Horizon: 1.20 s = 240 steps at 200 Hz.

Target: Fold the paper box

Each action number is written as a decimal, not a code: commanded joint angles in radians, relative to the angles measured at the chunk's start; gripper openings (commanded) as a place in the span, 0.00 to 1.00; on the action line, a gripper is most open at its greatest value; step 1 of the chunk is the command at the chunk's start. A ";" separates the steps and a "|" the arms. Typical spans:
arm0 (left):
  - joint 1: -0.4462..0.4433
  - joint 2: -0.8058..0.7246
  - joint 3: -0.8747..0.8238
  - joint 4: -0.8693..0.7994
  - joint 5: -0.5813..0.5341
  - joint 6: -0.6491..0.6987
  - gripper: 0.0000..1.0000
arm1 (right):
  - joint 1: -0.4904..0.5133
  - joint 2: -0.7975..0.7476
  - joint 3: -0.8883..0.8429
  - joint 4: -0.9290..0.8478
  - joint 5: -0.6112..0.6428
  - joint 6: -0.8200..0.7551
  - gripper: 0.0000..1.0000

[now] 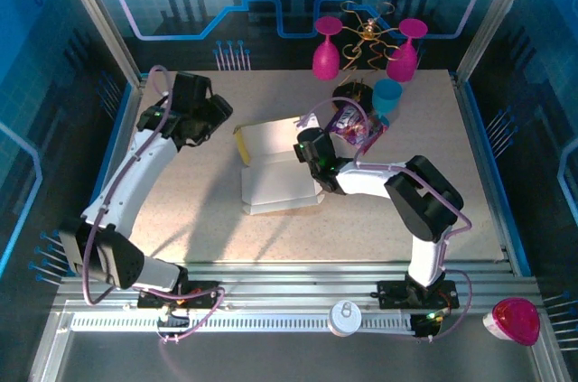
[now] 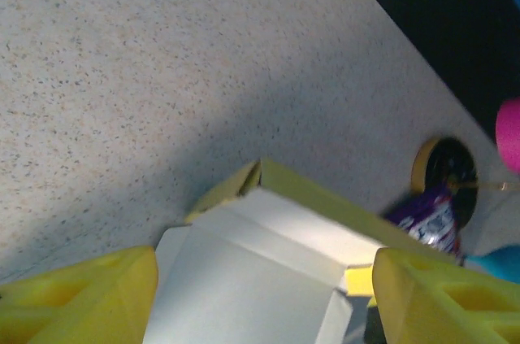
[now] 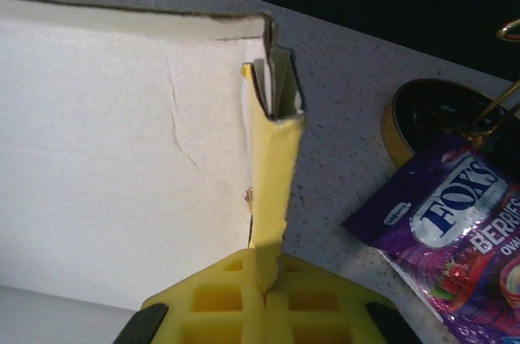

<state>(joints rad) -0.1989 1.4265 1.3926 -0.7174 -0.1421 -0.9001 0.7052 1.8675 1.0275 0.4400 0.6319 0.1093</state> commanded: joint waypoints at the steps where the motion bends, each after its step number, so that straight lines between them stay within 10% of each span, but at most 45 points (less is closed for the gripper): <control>1: 0.039 0.049 -0.082 0.173 0.196 -0.079 0.71 | 0.003 0.033 -0.041 0.198 -0.011 -0.057 0.00; 56: 0.065 0.196 -0.108 0.320 0.350 -0.085 0.69 | -0.003 0.052 -0.026 0.203 -0.017 -0.065 0.00; 240: 0.063 0.182 -0.225 0.297 0.331 -0.076 0.35 | -0.005 0.070 0.031 0.110 -0.015 -0.040 0.00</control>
<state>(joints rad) -0.1402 1.6230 1.1919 -0.3939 0.1741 -0.9703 0.7013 1.9247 1.0363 0.5461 0.6117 0.0513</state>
